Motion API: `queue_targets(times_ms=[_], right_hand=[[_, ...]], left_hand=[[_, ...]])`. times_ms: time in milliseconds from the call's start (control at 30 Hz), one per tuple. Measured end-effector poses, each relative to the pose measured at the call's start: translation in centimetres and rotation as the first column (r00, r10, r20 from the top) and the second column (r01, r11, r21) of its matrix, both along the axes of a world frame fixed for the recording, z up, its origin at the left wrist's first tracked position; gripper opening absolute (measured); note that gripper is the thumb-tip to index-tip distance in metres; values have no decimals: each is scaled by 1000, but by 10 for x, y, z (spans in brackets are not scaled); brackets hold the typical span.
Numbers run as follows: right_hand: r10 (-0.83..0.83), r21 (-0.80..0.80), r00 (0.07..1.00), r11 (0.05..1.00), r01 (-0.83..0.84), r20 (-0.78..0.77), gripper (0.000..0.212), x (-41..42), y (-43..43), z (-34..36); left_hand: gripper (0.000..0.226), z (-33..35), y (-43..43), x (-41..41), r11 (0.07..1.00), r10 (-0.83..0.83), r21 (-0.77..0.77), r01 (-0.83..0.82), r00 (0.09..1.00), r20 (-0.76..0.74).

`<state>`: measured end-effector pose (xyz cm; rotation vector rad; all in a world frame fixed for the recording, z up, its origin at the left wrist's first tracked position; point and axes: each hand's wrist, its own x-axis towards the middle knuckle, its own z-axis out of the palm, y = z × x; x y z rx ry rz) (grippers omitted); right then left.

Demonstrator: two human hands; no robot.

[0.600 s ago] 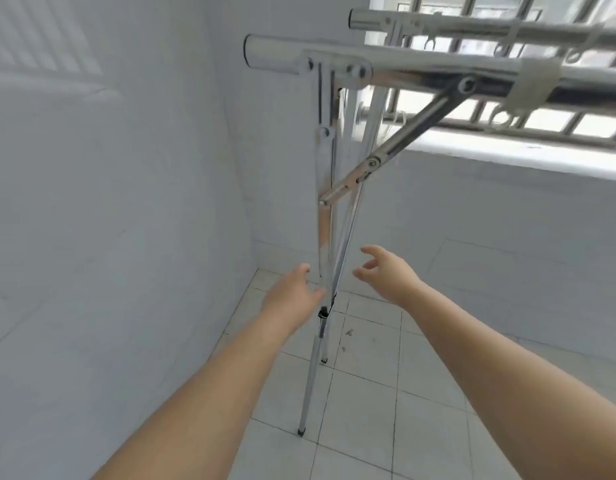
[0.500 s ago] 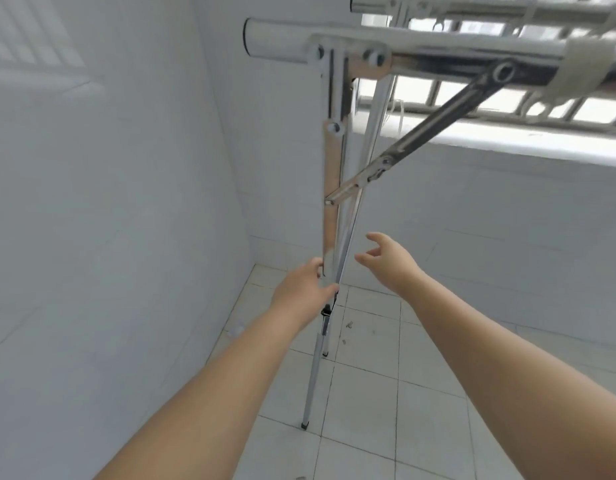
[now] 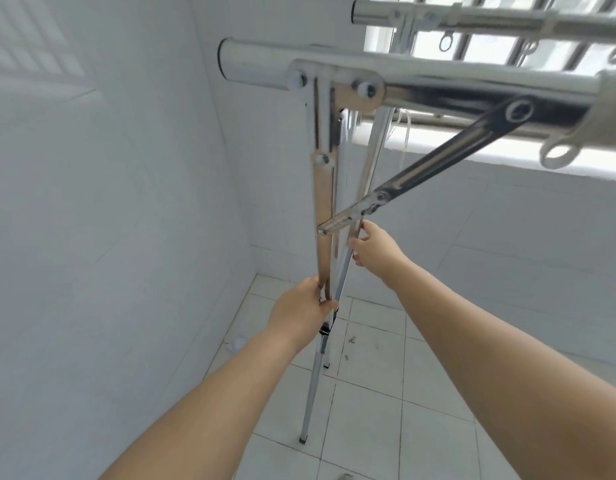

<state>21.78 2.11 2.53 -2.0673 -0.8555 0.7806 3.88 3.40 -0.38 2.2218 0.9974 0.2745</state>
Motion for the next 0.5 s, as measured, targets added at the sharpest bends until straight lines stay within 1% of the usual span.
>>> queue_targets(times_ms=[67, 133, 233, 367, 500], right_hand=[[6, -2, 1000, 1000, -6, 4, 37, 5, 7, 4], [6, -9, 1000, 1000, -6, 1, 36, 12, 16, 8], [18, -17, 1000, 1000, -18, -14, 34, 24, 31, 12], [32, 4, 999, 999, -32, 7, 31, 43, 53, 12], [31, 1, 997, 1000, -31, 72, 29, 53, 79, 13]], left_hand=[[6, 2, 6, 5, 1000, 19, -11, -19, 1000, -4], [13, 2, 13, 12, 999, 40, -20, -40, 999, 16], [16, 2, 26, 27, 998, 67, -14, -67, 997, 41], [6, -2, 50, 47, 996, 90, 3, -90, 995, 43], [9, -2, 75, 54, 995, 94, 16, -95, 993, 69]])
